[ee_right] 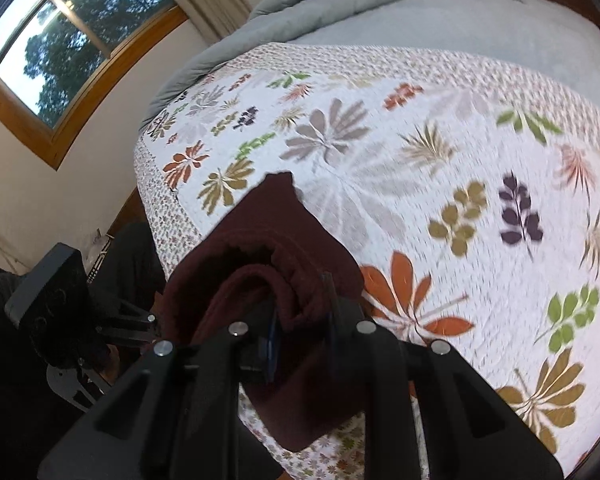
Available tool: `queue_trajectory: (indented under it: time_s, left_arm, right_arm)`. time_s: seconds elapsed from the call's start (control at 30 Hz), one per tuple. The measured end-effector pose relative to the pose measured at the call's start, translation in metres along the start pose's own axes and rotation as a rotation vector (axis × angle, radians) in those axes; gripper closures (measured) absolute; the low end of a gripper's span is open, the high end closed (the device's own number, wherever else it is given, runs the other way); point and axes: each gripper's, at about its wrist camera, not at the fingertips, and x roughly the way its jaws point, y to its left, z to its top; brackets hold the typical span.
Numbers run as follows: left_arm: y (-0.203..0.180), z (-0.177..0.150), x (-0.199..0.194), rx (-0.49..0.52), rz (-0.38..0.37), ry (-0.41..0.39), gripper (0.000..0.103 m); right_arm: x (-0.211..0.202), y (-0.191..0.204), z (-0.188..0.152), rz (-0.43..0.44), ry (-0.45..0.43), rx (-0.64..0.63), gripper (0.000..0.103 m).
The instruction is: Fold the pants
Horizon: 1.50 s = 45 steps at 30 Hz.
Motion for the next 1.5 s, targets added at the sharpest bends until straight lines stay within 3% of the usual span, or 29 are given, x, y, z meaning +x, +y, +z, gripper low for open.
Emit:
queue_trajectory:
  time_s: [0.23, 0.5, 0.57, 0.67, 0.7, 0.73, 0.77, 0.8, 0.83, 0.97, 1.0, 1.07, 1.17, 1.27, 1.3, 1.37, 1.4, 1.5]
  left_arm:
    - [-0.003, -0.005, 0.027, 0.026, 0.021, 0.049, 0.070]
    - [0.006, -0.006, 0.045, 0.017, 0.016, 0.088, 0.070]
    - [0.005, -0.008, 0.046, 0.012, 0.012, 0.096, 0.070]
    - [0.010, -0.005, 0.044, -0.015, -0.015, 0.095, 0.069]
    - [0.014, -0.002, 0.040, -0.047, -0.038, 0.095, 0.067]
    - [0.020, 0.000, 0.035, -0.082, -0.074, 0.091, 0.058]
    - [0.023, 0.000, 0.031, -0.108, -0.115, 0.090, 0.050]
    - [0.026, 0.000, 0.027, -0.139, -0.166, 0.098, 0.035]
    - [0.028, -0.001, 0.024, -0.162, -0.199, 0.100, 0.028]
    - [0.035, -0.001, 0.005, -0.204, -0.290, 0.088, 0.027]
    - [0.038, 0.002, -0.001, -0.203, -0.303, 0.073, 0.027]
    - [0.054, 0.018, -0.019, -0.189, -0.285, 0.001, 0.027]
    - [0.098, 0.045, -0.045, -0.240, -0.263, -0.112, 0.023]
    - [0.150, 0.069, -0.044, -0.330, -0.263, -0.137, 0.023]
    - [0.167, 0.076, -0.036, -0.366, -0.280, -0.112, 0.023]
    - [0.194, 0.087, -0.017, -0.408, -0.291, -0.076, 0.023]
    - [0.204, 0.092, -0.007, -0.409, -0.278, -0.062, 0.025]
    - [0.232, 0.094, 0.016, -0.433, -0.230, -0.021, 0.025]
  right_arm:
    - [0.007, -0.030, -0.030, 0.028, -0.021, 0.064, 0.083]
    - [0.008, -0.058, -0.072, 0.054, -0.082, 0.228, 0.077]
    - [0.008, -0.064, -0.083, 0.062, -0.106, 0.289, 0.073]
    - [0.005, -0.078, -0.107, 0.060, -0.167, 0.467, 0.056]
    - [0.004, -0.080, -0.115, 0.055, -0.183, 0.524, 0.047]
    - [0.004, -0.082, -0.126, 0.042, -0.201, 0.578, 0.043]
    - [0.002, -0.083, -0.139, 0.047, -0.236, 0.649, 0.043]
    - [0.001, -0.084, -0.150, 0.078, -0.271, 0.709, 0.043]
    - [0.000, -0.084, -0.160, 0.123, -0.312, 0.761, 0.042]
    - [0.004, -0.068, -0.176, 0.302, -0.442, 0.847, 0.026]
    - [0.007, -0.063, -0.171, 0.302, -0.434, 0.838, 0.024]
    - [0.012, -0.055, -0.159, 0.189, -0.411, 0.793, 0.024]
    - [0.014, -0.054, -0.150, 0.097, -0.407, 0.782, 0.024]
    - [0.026, -0.058, -0.147, 0.082, -0.375, 0.782, 0.023]
    - [0.030, -0.058, -0.145, 0.081, -0.364, 0.776, 0.030]
    - [0.033, -0.055, -0.140, 0.029, -0.344, 0.735, 0.054]
    - [0.032, -0.052, -0.135, 0.004, -0.350, 0.699, 0.082]
    - [0.019, -0.045, -0.123, 0.040, -0.399, 0.634, 0.087]
